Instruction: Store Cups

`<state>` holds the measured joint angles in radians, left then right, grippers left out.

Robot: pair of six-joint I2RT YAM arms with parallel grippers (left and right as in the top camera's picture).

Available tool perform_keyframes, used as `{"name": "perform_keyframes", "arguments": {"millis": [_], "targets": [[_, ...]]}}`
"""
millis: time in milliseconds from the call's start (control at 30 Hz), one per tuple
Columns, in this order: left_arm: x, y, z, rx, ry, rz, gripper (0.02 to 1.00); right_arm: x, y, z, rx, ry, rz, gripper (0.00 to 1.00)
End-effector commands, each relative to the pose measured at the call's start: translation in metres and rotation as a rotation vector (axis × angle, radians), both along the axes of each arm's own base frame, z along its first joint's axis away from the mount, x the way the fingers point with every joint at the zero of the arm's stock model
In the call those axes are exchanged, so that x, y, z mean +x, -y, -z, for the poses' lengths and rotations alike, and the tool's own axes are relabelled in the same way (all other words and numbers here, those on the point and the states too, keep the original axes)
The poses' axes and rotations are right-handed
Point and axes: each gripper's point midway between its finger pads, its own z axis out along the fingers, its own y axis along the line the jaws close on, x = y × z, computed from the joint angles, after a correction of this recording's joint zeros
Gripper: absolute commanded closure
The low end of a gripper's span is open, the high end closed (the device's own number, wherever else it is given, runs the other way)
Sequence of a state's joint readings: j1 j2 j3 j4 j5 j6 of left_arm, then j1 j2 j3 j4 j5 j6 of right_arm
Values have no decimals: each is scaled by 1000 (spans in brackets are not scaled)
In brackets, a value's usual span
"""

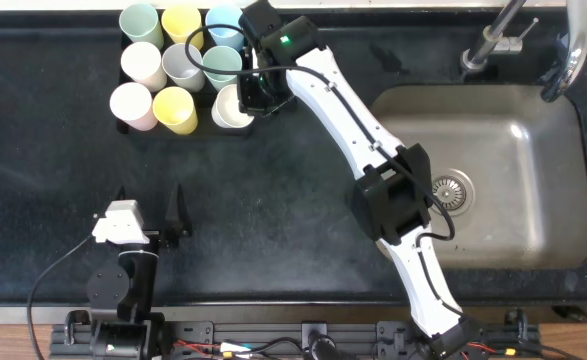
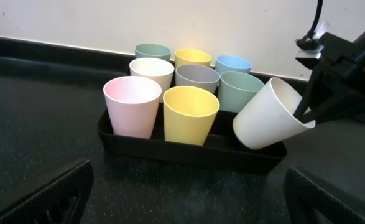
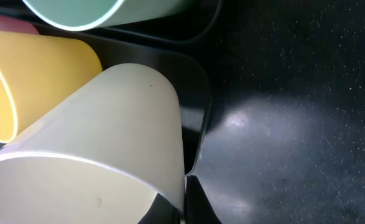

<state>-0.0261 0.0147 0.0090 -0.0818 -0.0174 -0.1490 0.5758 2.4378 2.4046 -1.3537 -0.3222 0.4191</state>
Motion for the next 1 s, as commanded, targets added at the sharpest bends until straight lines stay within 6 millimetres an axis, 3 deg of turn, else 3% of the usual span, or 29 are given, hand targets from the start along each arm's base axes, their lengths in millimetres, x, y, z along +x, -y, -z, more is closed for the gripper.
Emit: {"name": "perform_keyframes", "arguments": {"millis": [33,667,1000], "targets": [[-1,4,-1,17,8,21,20,2,2,6,-6,-9,9,958],[-1,4,-1,17,8,21,18,2,0,17,0,-34,7,958],[-1,4,-1,17,8,21,18,1,0,17,-1,-36,7,842]]}}
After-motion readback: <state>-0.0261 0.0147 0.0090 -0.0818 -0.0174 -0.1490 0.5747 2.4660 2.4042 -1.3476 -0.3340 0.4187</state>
